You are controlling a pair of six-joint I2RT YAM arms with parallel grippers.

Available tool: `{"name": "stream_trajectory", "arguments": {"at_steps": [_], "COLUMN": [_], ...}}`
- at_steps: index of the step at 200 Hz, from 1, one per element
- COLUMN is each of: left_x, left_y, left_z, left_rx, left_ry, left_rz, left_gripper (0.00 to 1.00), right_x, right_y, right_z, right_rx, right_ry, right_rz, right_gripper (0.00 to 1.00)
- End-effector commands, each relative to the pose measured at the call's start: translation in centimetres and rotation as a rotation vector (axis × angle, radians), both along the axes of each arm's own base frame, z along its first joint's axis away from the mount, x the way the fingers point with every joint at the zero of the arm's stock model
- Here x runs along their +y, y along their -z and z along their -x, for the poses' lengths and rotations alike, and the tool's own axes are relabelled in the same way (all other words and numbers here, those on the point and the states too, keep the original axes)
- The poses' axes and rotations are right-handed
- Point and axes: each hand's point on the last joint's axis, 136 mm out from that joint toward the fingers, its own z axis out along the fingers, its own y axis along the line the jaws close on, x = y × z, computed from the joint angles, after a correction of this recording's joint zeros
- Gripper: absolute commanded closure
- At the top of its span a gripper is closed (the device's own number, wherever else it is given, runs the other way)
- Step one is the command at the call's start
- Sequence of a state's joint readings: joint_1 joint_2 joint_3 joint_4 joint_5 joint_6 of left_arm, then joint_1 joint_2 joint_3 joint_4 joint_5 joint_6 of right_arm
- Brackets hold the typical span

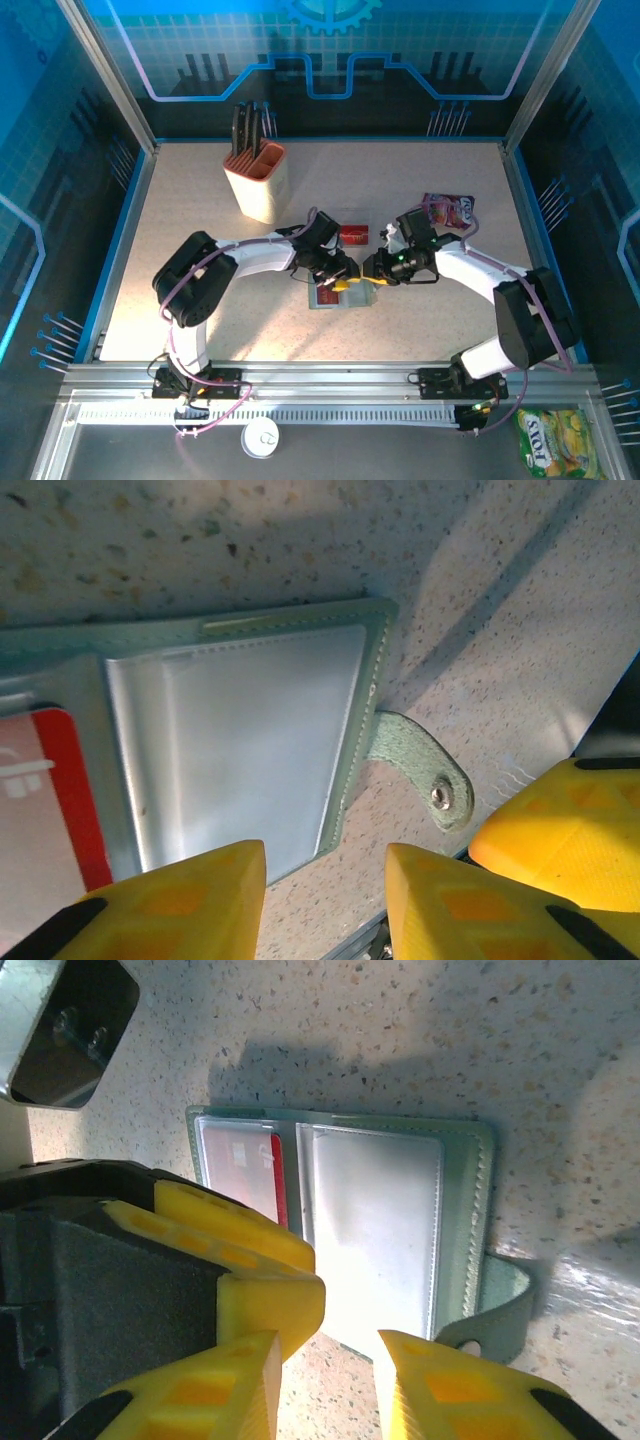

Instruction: Take the credit cards out of the card holder

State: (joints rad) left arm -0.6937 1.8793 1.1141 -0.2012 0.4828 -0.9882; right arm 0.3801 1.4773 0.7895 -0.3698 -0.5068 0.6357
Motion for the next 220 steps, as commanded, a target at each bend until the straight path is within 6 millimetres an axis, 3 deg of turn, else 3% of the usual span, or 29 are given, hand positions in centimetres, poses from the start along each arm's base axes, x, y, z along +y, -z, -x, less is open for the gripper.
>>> {"name": "stream_trajectory", "arguments": {"at_steps": [1, 98, 102, 133, 220], "left_x": [1.2, 6.0, 6.2, 7.5, 8.9], "left_y": [-0.8, -0.6, -0.7, -0.5, 1.6], "left_z": [-0.1, 0.8, 0.8, 1.2, 1.9], "left_rx": [-0.026, -0.025, -0.028, -0.027, 0.002], "left_ry": [-0.007, -0.045, -0.048, -0.058, -0.075], "left_rz": [0.006, 0.025, 0.027, 0.025, -0.020], "left_gripper": [0.65, 0.74, 0.74, 0.79, 0.96], "right_x": [1.6, 5.5, 6.2, 7.6, 8.4], "right_y": [-0.2, 2.0, 1.3, 1.8, 2.8], "right_z": [0.2, 0.9, 0.3, 0.4, 0.4], "right_rx": [0.019, 0.048, 0.029, 0.030, 0.050], "right_ry": [-0.027, -0.082, -0.084, -0.102, -0.128], "right_rz": [-0.026, 0.040, 0.027, 0.036, 0.041], "right_gripper": [0.68, 0.69, 0.69, 0.70, 0.72]}}
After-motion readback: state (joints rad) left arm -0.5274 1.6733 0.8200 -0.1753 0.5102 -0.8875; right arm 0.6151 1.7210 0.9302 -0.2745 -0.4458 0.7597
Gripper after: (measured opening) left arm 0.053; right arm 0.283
